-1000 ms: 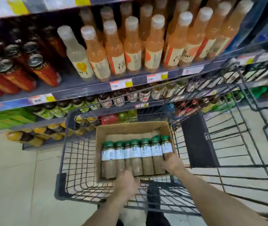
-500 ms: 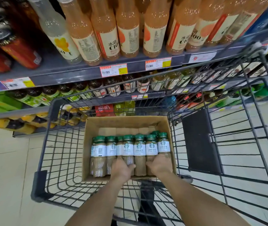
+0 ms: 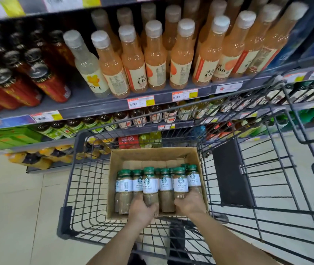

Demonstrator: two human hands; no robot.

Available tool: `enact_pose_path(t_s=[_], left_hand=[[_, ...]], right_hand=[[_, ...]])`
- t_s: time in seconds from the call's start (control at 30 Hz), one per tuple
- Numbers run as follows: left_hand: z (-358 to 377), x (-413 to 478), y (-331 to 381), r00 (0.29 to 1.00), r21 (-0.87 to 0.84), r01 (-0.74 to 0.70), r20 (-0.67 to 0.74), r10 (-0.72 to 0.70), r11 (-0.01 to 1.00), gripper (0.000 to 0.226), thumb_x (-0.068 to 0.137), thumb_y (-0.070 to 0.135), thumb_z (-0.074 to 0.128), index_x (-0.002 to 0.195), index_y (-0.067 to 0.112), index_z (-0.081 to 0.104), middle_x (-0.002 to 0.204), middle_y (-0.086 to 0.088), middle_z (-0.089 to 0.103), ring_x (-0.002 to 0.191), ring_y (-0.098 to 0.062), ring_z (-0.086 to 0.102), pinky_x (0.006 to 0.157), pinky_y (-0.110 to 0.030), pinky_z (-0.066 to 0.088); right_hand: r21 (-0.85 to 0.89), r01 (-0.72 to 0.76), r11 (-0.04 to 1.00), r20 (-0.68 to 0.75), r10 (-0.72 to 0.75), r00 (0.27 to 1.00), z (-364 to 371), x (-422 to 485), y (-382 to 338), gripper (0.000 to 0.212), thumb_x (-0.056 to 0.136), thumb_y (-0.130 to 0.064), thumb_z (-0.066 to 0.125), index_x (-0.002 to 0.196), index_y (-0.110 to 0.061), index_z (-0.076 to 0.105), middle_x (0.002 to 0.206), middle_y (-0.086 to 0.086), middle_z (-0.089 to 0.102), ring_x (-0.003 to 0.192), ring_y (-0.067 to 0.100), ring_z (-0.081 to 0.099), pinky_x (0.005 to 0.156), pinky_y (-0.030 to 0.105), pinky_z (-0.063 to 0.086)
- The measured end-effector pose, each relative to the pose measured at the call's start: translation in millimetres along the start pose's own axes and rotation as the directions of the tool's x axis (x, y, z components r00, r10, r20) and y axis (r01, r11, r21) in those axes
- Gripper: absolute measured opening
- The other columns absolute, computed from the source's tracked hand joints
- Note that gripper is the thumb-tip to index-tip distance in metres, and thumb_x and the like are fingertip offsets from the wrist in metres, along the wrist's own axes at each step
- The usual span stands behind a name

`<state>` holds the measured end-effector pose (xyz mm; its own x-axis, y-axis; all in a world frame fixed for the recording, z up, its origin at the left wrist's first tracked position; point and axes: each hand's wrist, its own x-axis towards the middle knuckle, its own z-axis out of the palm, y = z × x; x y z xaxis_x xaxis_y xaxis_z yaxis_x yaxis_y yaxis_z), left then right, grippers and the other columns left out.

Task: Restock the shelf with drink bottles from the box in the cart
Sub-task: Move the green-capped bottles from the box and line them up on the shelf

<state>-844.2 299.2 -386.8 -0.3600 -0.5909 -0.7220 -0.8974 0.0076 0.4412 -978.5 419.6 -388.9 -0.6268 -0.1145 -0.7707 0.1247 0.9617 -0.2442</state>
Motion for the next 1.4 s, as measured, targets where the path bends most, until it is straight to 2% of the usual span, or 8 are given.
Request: enact_pose_path(t_s=[0.13,0.33,0.47,0.7,0.9,1.0,1.17,1.4], left_hand=[[-25,-30,8,1.000,-0.006,-0.025,-0.005,0.025,1.000,0.079,0.087,0.042,0.072,0.151,0.013,0.035,0.142,-0.007,0.052,0.128,-0.025,0.052,0.107,-0.037,0.045],[-96,-68,41,0.976,-0.060,-0.215,-0.039,0.213,0.975,0.061,0.081,0.039,0.077,0.134,0.020,0.053,0.133,-0.002,0.058,0.116,-0.016,0.058,0.100,-0.029,0.045],[-155,-85,79,0.927,-0.042,-0.361,-0.129,0.353,0.932,0.077,0.077,0.046,0.076,0.144,0.023,0.047,0.138,0.005,0.054,0.125,-0.013,0.052,0.106,-0.029,0.042],[-260,-126,146,0.669,0.007,-0.712,-0.296,0.682,0.702,0.054,0.079,0.040,0.074,0.127,0.043,0.048,0.116,0.025,0.050,0.112,-0.001,0.051,0.088,-0.019,0.041],[-336,-137,224,0.463,0.010,-0.852,-0.449,0.764,0.523,0.046,0.077,0.033,0.076,0.109,0.054,0.050,0.105,0.032,0.054,0.100,0.020,0.049,0.076,0.002,0.037],[-370,-130,272,0.444,-0.019,-0.863,-0.503,0.741,0.505,0.048,0.078,0.034,0.077,0.112,0.053,0.048,0.111,0.023,0.058,0.100,0.014,0.054,0.079,-0.007,0.043],[-409,-97,349,0.401,0.073,-0.851,-0.549,0.733,0.521,0.053,0.081,0.034,0.075,0.128,0.023,0.054,0.121,0.004,0.062,0.113,-0.014,0.059,0.097,-0.037,0.049],[-422,-33,404,0.500,0.104,-0.743,-0.571,0.651,0.661,0.047,0.081,0.029,0.076,0.120,0.012,0.057,0.118,-0.009,0.066,0.109,-0.028,0.061,0.088,-0.033,0.048]], right_hand=[[0.078,0.038,0.996,-0.012,-0.037,0.999,-20,-30,5,0.038,0.077,-0.034,0.079,0.098,-0.021,0.050,0.081,-0.003,0.067,0.068,0.010,0.067,0.062,0.029,0.059],[0.212,0.152,0.965,-0.158,-0.120,0.980,-55,-102,-28,0.058,0.054,-0.064,0.067,0.095,-0.029,0.047,0.084,-0.006,0.062,0.078,0.020,0.059,0.070,0.031,0.046],[0.295,0.285,0.912,-0.260,-0.210,0.942,-76,-149,-81,0.047,0.064,-0.052,0.074,0.095,-0.025,0.050,0.085,-0.004,0.067,0.083,0.020,0.066,0.076,0.032,0.051],[0.280,0.601,0.748,-0.462,-0.444,0.768,-124,-217,-175,0.043,0.070,-0.047,0.076,0.099,-0.033,0.047,0.083,-0.016,0.064,0.072,-0.001,0.061,0.058,0.024,0.047],[0.202,0.805,0.559,-0.608,-0.572,0.550,-194,-239,-260,0.048,0.069,-0.049,0.076,0.105,-0.040,0.044,0.090,-0.026,0.059,0.079,-0.013,0.056,0.059,0.018,0.045],[0.160,0.848,0.505,-0.656,-0.588,0.473,-238,-239,-304,0.050,0.069,-0.050,0.076,0.105,-0.037,0.045,0.089,-0.025,0.055,0.080,-0.011,0.053,0.062,0.023,0.043],[0.081,0.879,0.469,-0.686,-0.614,0.391,-301,-221,-376,0.050,0.071,-0.047,0.075,0.108,-0.028,0.048,0.092,-0.016,0.058,0.089,0.010,0.060,0.072,0.033,0.049],[0.098,0.852,0.515,-0.644,-0.619,0.448,-344,-164,-448,0.054,0.074,-0.038,0.075,0.115,-0.016,0.049,0.111,0.008,0.068,0.102,0.032,0.064,0.084,0.042,0.053]])
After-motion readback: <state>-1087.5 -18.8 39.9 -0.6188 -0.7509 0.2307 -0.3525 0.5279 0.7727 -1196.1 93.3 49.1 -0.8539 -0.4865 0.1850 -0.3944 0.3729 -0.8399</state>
